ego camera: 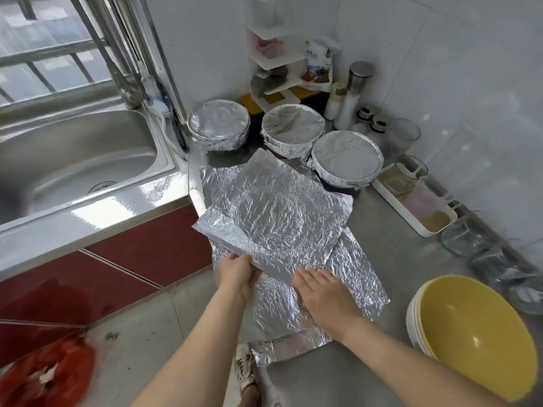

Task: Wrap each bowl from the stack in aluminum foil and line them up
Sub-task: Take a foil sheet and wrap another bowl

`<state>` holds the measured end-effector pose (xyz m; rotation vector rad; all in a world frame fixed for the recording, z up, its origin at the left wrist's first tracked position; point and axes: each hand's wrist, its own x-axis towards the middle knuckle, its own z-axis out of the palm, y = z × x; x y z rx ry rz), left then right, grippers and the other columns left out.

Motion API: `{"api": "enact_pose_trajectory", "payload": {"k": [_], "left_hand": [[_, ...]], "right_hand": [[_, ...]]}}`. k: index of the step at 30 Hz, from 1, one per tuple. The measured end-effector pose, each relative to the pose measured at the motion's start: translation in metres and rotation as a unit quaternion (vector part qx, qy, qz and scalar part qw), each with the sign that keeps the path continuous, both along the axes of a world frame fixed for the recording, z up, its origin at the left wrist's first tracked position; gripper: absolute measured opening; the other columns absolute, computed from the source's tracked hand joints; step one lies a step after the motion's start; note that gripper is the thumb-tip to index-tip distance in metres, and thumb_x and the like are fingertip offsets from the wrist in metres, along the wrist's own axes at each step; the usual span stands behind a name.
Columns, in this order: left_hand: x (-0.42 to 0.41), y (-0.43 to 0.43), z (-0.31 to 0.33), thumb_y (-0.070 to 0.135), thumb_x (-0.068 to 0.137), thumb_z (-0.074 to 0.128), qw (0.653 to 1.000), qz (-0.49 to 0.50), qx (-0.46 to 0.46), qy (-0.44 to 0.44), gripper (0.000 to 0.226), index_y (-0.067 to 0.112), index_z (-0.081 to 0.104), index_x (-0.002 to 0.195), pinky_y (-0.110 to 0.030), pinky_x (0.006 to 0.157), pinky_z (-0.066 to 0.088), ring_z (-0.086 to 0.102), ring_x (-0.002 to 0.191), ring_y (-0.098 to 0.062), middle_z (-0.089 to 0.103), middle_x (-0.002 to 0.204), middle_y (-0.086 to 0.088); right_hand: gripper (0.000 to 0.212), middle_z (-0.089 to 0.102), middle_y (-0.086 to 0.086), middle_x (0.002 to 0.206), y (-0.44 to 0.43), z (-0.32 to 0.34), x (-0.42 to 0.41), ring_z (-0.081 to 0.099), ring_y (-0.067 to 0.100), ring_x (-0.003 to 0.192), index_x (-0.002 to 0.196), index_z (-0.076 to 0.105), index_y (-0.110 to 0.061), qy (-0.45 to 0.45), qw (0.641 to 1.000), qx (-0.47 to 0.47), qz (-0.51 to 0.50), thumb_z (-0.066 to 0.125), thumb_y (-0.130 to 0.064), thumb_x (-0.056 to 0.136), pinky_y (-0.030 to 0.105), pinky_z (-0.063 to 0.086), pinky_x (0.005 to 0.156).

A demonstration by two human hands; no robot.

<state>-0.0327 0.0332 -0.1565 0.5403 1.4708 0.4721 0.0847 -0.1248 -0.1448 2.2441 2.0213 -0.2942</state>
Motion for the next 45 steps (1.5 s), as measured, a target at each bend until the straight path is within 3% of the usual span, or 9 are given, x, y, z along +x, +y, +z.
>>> {"api": "enact_pose_trajectory", "payload": {"k": [3, 8, 10, 15, 19, 25, 34, 39, 45], "left_hand": [[0.002, 0.005, -0.002, -0.008, 0.09, 0.048, 1.0, 0.021, 0.011, 0.005, 0.016, 0.007, 0.054, 0.089, -0.025, 0.043, 0.047, 0.049, 0.058, -0.019, 0.048, 0.072, -0.008], [-0.005, 0.009, 0.009, 0.002, 0.088, 0.061, 0.989, 0.033, 0.095, 0.105, 0.043, 0.02, 0.042, 0.122, -0.024, 0.046, 0.052, 0.061, 0.072, -0.022, 0.058, 0.105, -0.011], [-0.008, 0.004, 0.017, 0.003, 0.084, 0.065, 0.963, 0.012, 0.181, 0.2, 0.056, 0.02, 0.039, 0.13, -0.029, 0.069, 0.046, 0.059, 0.087, -0.027, 0.054, 0.12, -0.014], [0.021, -0.057, 0.041, -0.001, 0.087, 0.058, 0.884, -0.258, 0.335, 0.2, 0.038, 0.021, 0.056, 0.118, -0.044, 0.079, 0.053, 0.06, 0.084, -0.027, 0.06, 0.11, -0.008], [0.066, -0.135, 0.048, 0.016, 0.094, 0.057, 0.758, -0.513, 0.392, 0.088, 0.02, 0.02, 0.072, 0.106, -0.02, 0.074, 0.046, 0.062, 0.079, -0.012, 0.073, 0.093, 0.0], [0.114, -0.211, 0.064, 0.036, 0.084, 0.067, 0.699, -0.605, 0.37, 0.089, 0.053, 0.018, 0.049, 0.13, -0.036, 0.08, 0.046, 0.063, 0.101, -0.033, 0.069, 0.107, -0.012], [0.124, -0.217, 0.078, 0.019, 0.093, 0.048, 0.607, -0.601, 0.479, 0.201, 0.021, 0.005, 0.058, 0.105, -0.041, 0.074, 0.046, 0.063, 0.094, -0.041, 0.068, 0.1, -0.02], [0.122, -0.213, 0.085, 0.026, 0.091, 0.038, 0.658, -0.575, 0.47, 0.128, 0.027, 0.005, 0.054, 0.097, -0.045, 0.072, 0.053, 0.067, 0.071, -0.039, 0.069, 0.081, -0.02], [0.097, -0.185, 0.105, 0.007, 0.092, 0.04, 0.849, -0.393, 0.355, -0.001, 0.014, 0.008, 0.052, 0.084, -0.031, 0.043, 0.044, 0.052, 0.035, -0.02, 0.057, 0.046, -0.005]], "right_hand": [[0.06, 0.008, 0.009, 0.161, -0.002, 0.003, 0.004, 0.011, 0.026, 0.149, 0.154, 0.007, -0.006, 0.024, 0.996, -0.084, -0.002, 0.013, -0.022, 0.096, 0.037, 0.002, 0.117], [0.066, -0.009, 0.004, 0.162, -0.006, 0.009, 0.006, -0.009, 0.022, 0.149, 0.153, -0.009, -0.014, 0.037, 0.994, -0.094, -0.04, 0.034, -0.012, 0.103, 0.041, 0.003, 0.122], [0.075, -0.013, 0.002, 0.162, -0.011, 0.017, 0.007, -0.011, 0.02, 0.149, 0.153, -0.012, -0.018, 0.038, 0.992, -0.085, -0.082, 0.039, -0.006, 0.1, 0.045, 0.002, 0.121], [0.065, 0.027, 0.002, 0.156, -0.035, 0.048, 0.025, 0.019, 0.023, 0.145, 0.151, 0.022, -0.022, 0.013, 0.964, 0.033, -0.263, 0.042, -0.007, 0.091, 0.044, 0.025, 0.111], [0.047, 0.05, 0.002, 0.13, -0.067, 0.073, 0.055, 0.04, 0.026, 0.12, 0.135, 0.048, -0.02, -0.005, 0.918, 0.106, -0.383, 0.047, -0.009, 0.089, 0.04, 0.038, 0.097], [0.054, 0.041, 0.011, 0.144, -0.108, 0.089, 0.093, 0.037, 0.031, 0.13, 0.145, 0.039, -0.018, 0.075, 0.895, 0.059, -0.436, 0.042, -0.008, 0.093, 0.038, 0.034, 0.106], [0.055, 0.047, 0.005, 0.146, -0.122, 0.104, 0.1, 0.046, 0.025, 0.13, 0.145, 0.043, -0.024, 0.206, 0.87, 0.116, -0.433, 0.036, -0.003, 0.094, 0.034, 0.044, 0.099], [0.055, 0.043, 0.005, 0.149, -0.123, 0.121, 0.101, 0.046, 0.025, 0.13, 0.149, 0.034, -0.028, 0.237, 0.869, 0.173, -0.399, 0.037, -0.008, 0.098, 0.036, 0.041, 0.104], [0.043, 0.057, 0.01, 0.133, -0.111, 0.142, 0.094, 0.05, 0.029, 0.126, 0.135, 0.053, -0.009, 0.052, 0.903, 0.325, -0.274, 0.053, -0.005, 0.092, 0.043, 0.041, 0.106]]}}
